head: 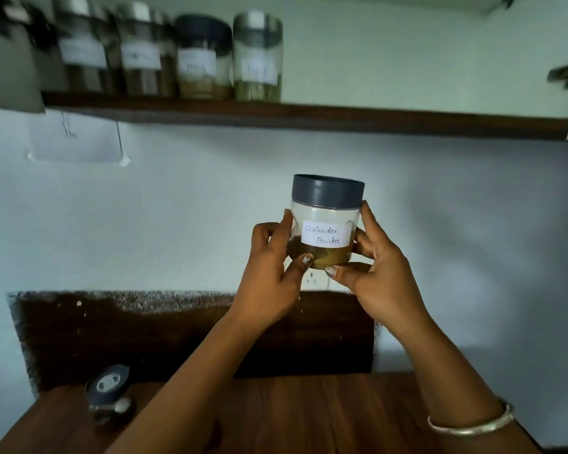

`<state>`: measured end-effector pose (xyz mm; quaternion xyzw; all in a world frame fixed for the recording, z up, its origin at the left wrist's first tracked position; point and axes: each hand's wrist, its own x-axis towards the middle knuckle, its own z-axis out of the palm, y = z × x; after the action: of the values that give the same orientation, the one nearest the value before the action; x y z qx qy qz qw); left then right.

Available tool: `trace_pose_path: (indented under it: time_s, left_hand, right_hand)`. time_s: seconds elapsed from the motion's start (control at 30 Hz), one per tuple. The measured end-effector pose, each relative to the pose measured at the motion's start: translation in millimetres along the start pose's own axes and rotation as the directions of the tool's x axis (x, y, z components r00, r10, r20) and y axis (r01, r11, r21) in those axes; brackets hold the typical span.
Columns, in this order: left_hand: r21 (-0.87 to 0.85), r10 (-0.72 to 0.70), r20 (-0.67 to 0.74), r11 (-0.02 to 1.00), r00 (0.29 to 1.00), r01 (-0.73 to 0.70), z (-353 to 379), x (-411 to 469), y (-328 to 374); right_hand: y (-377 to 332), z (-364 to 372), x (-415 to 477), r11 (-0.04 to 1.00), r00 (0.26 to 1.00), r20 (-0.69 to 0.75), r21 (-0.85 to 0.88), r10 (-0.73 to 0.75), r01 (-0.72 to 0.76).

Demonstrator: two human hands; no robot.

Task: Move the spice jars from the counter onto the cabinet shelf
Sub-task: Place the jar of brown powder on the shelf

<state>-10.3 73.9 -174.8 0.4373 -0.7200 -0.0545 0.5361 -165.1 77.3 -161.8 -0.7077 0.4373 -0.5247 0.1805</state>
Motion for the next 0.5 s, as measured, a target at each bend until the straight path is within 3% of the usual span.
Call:
trace_pose_path:
  time_s: [0.23, 0.5]
  left_hand:
    - [0.023, 0.195, -0.109, 0.981, 0.975, -0.194, -26.6, 92.2, 35.2]
    - [0.320, 0.295, -0.177, 0.919, 0.939, -0.229, -33.2, 177.6, 48.3]
  right_hand:
    - [-50.2, -23.7, 80.8, 0.979, 0.964, -0.172, -0.046, -0.205, 0.200]
    - [-69.3, -28.0, 164.6, 0.913, 0.902, -0.224, -0.270, -0.368, 0.306]
